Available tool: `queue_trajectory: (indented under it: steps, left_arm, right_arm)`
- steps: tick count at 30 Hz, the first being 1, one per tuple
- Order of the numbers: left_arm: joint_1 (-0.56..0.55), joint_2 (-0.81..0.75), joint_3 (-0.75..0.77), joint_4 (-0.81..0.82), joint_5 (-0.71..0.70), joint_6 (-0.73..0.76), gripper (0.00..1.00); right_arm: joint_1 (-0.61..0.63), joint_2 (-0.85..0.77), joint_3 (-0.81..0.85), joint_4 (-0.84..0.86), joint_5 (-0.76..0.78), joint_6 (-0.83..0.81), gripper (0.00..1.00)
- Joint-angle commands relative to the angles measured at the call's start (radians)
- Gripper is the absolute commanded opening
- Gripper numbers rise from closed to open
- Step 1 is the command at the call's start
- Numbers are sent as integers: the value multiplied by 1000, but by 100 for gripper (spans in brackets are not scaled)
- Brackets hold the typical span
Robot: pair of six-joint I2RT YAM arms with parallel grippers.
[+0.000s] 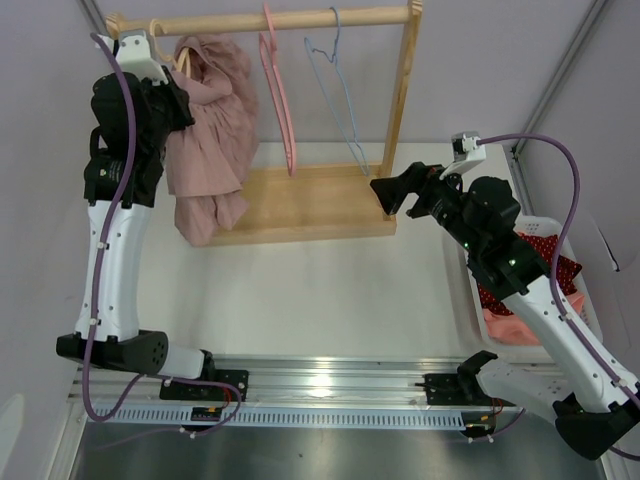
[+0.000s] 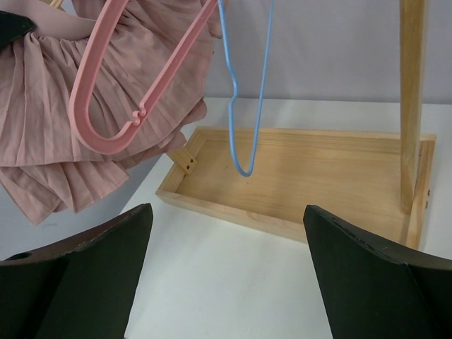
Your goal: Place the skirt on the hanger
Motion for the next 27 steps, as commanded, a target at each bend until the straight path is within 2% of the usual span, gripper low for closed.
queue_trajectory:
  steps: [1,13,16,22,27]
  left_arm:
    - [11,4,87,102,11,-18,0]
    - [11,-8,90,130,-2,-18,0]
    - [14,23,133,93,-28,-23,0]
    - [15,28,96,140,-25,-41,0]
    - [17,73,143,97,-42,-43,0]
  right_arm:
    - [-27,-9,-3,55,-57,11,95]
    - [-50,-11,-12,65,-86,28,95]
    - [-50,-8,-12,65,-86,29,95]
    - [-52,2,-9,65,-91,26,95]
    - [-55,5,-9,61,-92,23,95]
